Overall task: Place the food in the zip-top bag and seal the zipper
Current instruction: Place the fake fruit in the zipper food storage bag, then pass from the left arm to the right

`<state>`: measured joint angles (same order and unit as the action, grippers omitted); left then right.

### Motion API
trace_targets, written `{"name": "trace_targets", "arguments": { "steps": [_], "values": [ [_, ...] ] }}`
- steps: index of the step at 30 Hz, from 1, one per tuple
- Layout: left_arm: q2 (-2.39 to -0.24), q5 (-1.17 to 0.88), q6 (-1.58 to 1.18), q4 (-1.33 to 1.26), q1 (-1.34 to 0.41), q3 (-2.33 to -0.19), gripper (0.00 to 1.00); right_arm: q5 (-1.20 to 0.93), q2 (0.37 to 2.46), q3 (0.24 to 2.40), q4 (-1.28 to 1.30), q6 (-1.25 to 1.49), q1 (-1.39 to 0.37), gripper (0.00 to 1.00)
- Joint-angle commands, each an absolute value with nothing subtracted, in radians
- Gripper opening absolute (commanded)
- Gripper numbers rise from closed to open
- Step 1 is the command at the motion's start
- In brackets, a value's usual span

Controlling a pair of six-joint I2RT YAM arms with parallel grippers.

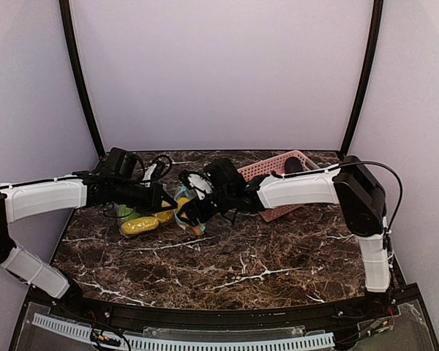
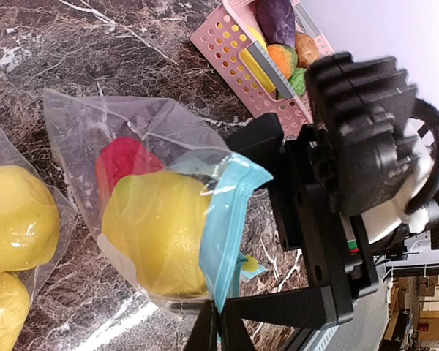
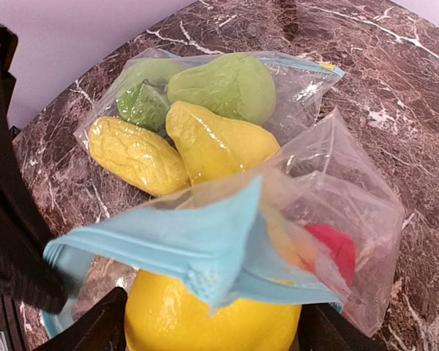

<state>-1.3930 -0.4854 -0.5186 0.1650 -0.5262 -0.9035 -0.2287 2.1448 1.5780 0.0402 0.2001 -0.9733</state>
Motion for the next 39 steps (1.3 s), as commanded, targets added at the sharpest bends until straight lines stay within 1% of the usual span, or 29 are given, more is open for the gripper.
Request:
{"name": "trace_targets", "arguments": {
  "steps": [1, 4, 6, 10, 12, 14, 17, 25, 28, 34, 35, 37, 39],
  "values": [
    [-1.348, -0.469, -0.531, 0.136, -0.508, -0.865, 0.01, -0.247, 2.037, 1.525, 0.03, 0.2, -0.987, 0.8],
    [-1.34, -0.459, -0.54, 0.124, -0.504, -0.849, 0.01, -0.273, 1.963, 1.477, 0.019, 0.232, -0.987, 0.84],
    [-1.338, -0.456, -0.545, 0.117, -0.503, -0.845, 0.01, -0.282, 1.914, 1.44, 0.01, 0.257, -0.987, 0.86],
    [-1.338, -0.454, -0.549, 0.111, -0.502, -0.842, 0.01, -0.271, 1.842, 1.362, 0.004, 0.32, -0.987, 0.86],
    [-1.337, -0.453, -0.549, 0.108, -0.502, -0.841, 0.01, -0.242, 1.822, 1.321, 0.005, 0.354, -0.988, 0.84],
    [-1.334, -0.449, -0.548, 0.109, -0.502, -0.839, 0.01, -0.22, 1.815, 1.289, 0.013, 0.38, -0.988, 0.79],
    [-1.332, -0.447, -0.546, 0.111, -0.502, -0.84, 0.01, -0.218, 1.824, 1.254, 0.012, 0.408, -0.993, 0.67],
    [-1.335, -0.448, -0.54, 0.118, -0.502, -0.844, 0.01, -0.219, 1.879, 1.251, 0.007, 0.426, -1.015, 0.46],
    [-1.335, -0.445, -0.538, 0.119, -0.502, -0.847, 0.01, -0.218, 1.898, 1.26, 0.006, 0.425, -1.016, 0.4],
    [-1.333, -0.444, -0.536, 0.125, -0.501, -0.853, 0.01, -0.205, 1.935, 1.277, 0.013, 0.42, -1.016, 0.37],
    [-1.334, -0.444, -0.535, 0.127, -0.501, -0.854, 0.01, -0.206, 1.939, 1.28, 0.014, 0.419, -1.017, 0.35],
    [-1.333, -0.445, -0.533, 0.13, -0.502, -0.854, 0.01, -0.207, 1.948, 1.286, 0.01, 0.417, -1.016, 0.3],
    [-1.334, -0.446, -0.532, 0.132, -0.501, -0.854, 0.01, -0.204, 1.951, 1.294, 0.006, 0.415, -1.016, 0.2]
  ]
}}
